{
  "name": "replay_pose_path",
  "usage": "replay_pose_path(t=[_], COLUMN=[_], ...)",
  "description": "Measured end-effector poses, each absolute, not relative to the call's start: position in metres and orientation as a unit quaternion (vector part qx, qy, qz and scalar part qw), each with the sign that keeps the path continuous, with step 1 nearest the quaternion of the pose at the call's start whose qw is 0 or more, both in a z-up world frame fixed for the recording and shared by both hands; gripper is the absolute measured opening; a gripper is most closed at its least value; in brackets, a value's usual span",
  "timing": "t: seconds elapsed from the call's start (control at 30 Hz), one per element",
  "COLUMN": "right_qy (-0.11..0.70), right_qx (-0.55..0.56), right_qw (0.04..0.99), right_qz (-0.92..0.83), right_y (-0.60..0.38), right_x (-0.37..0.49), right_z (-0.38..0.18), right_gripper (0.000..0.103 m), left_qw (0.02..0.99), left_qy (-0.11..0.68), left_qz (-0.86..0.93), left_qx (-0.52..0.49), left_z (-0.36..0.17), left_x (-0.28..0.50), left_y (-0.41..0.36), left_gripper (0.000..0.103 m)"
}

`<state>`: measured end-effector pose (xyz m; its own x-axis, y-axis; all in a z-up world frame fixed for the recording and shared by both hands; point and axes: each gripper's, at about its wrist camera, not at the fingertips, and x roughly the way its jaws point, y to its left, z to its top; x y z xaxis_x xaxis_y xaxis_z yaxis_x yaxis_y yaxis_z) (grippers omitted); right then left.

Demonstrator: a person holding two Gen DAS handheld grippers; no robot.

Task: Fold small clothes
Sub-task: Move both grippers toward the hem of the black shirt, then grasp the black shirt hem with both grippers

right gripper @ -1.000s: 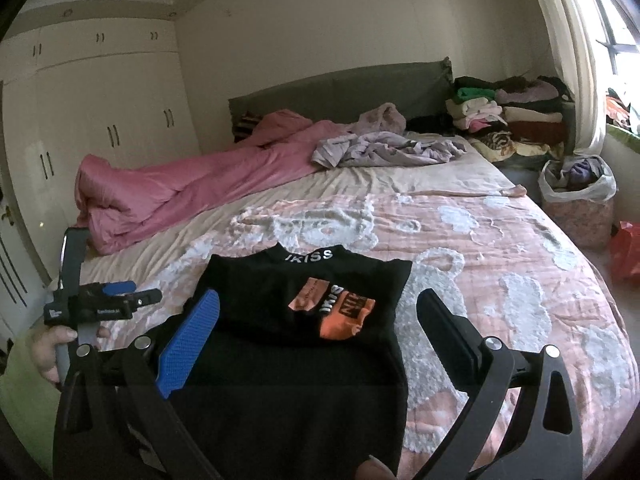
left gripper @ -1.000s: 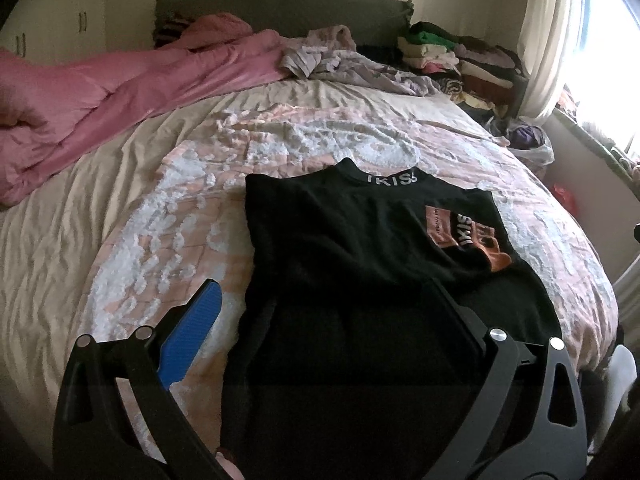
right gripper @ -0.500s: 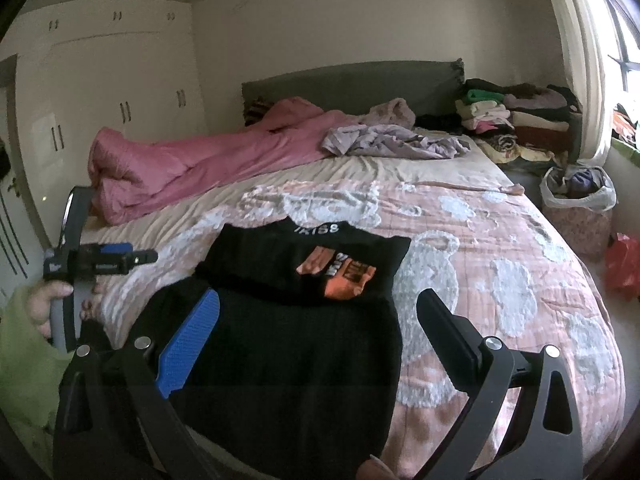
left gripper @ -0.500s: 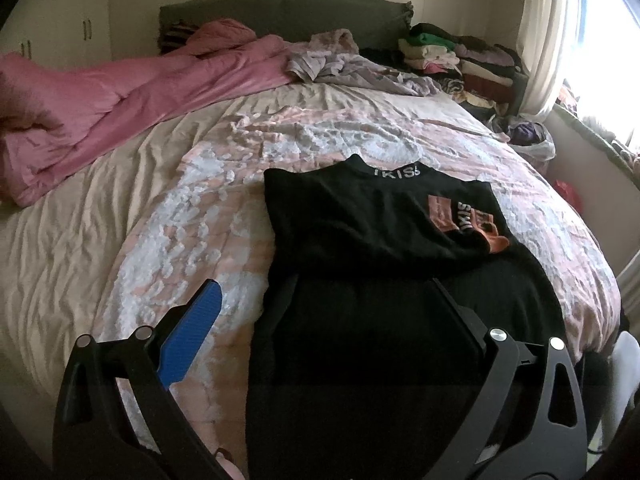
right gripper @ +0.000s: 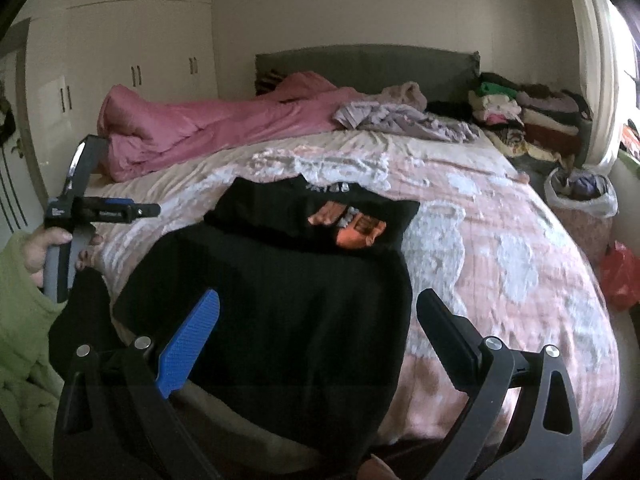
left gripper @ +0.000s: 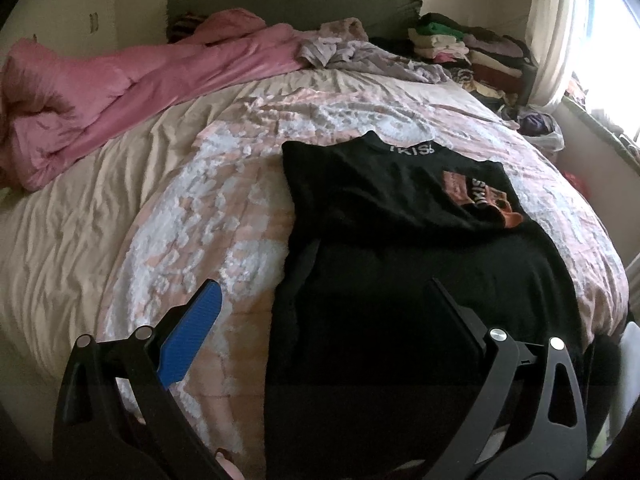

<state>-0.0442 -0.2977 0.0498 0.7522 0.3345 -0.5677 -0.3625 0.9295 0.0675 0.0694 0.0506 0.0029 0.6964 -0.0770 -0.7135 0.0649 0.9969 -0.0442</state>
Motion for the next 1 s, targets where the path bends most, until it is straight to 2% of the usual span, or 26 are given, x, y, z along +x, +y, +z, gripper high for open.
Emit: replay_pose_path(t=[1.0], right_qy=[0.407], right_qx=[-0.002], right_qw=[0.902], right_qz=[0.142], right_y=[-0.302], right_x=[-0.021], right_z=[-0.020], right_gripper=[0.098], left_qw=[0.895], left_qy=[0.446], left_qz=[-0.007], left_qx=[-0.023], left_z=[-0.052], left_x=[0.041], left_y=[0.100], left_gripper=[0.093])
